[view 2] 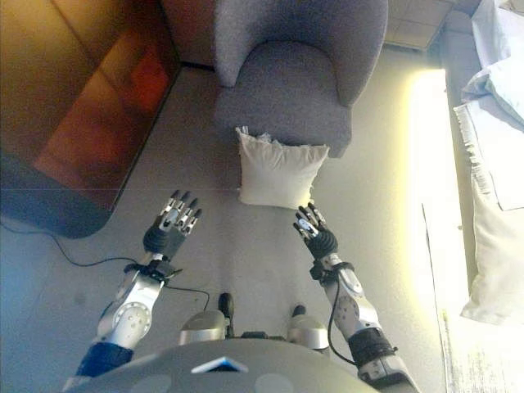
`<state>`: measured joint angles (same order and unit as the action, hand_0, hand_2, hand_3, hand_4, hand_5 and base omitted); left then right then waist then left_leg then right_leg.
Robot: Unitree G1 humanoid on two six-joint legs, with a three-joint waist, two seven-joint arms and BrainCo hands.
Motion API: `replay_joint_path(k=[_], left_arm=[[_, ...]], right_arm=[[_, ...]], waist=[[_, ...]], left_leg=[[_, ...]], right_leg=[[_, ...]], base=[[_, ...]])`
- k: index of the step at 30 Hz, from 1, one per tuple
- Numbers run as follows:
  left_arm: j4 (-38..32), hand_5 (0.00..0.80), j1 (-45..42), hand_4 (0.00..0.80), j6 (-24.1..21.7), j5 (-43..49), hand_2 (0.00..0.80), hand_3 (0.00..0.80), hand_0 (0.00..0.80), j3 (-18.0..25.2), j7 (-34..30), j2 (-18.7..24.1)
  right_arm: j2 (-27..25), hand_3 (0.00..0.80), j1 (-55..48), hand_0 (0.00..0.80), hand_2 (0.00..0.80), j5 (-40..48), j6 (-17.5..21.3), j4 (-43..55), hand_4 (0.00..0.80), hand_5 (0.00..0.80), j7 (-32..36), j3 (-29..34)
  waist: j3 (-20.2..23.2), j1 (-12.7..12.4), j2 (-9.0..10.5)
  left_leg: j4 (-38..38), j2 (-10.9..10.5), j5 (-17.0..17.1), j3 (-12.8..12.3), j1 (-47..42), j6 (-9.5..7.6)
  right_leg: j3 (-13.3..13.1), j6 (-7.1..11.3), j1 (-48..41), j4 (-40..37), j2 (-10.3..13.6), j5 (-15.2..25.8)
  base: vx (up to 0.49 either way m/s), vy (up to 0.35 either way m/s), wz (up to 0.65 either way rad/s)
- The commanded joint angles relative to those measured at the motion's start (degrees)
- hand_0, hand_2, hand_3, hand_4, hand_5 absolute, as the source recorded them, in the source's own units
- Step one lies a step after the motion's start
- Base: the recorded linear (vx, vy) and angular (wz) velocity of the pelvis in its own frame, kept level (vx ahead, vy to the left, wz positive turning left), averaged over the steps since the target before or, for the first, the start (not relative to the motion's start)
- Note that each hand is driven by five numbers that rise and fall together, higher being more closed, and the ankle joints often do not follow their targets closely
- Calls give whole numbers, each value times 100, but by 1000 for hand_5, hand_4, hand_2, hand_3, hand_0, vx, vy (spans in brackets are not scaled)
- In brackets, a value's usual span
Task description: Pick up the cushion and take it to the sofa
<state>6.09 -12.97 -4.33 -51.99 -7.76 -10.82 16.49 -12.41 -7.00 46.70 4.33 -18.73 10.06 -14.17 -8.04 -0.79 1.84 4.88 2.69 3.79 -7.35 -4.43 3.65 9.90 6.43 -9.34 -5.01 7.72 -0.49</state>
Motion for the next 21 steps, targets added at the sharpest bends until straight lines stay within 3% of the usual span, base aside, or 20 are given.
replay_joint_path(k=[1,15,21], left_arm=[[-266,0,181,0,-340,192,0,0,0,-45,-124,22],[-331,0,9,0,-442,228,0,0,0,89,-115,27],[-350,0,-149,0,-504,427,0,0,0,212,-164,71]], right_arm=[[-59,0,221,0,0,63,276,274,0,0,96,81],[-83,0,112,0,0,73,143,290,0,0,163,103],[-83,0,-7,0,0,118,275,287,0,0,100,181]], waist=[[143,-8,-131],[154,-32,-67],[213,-29,-29]], left_leg=[[-250,80,-363,-56,82,2],[-648,148,-524,-84,133,45],[-624,198,-506,-59,110,70]], right_leg=[[104,169,563,284,-155,210],[42,129,518,314,-135,179],[-15,90,498,267,-203,180]], base=[[0,0,0],[5,-1,0],[29,-41,0]])
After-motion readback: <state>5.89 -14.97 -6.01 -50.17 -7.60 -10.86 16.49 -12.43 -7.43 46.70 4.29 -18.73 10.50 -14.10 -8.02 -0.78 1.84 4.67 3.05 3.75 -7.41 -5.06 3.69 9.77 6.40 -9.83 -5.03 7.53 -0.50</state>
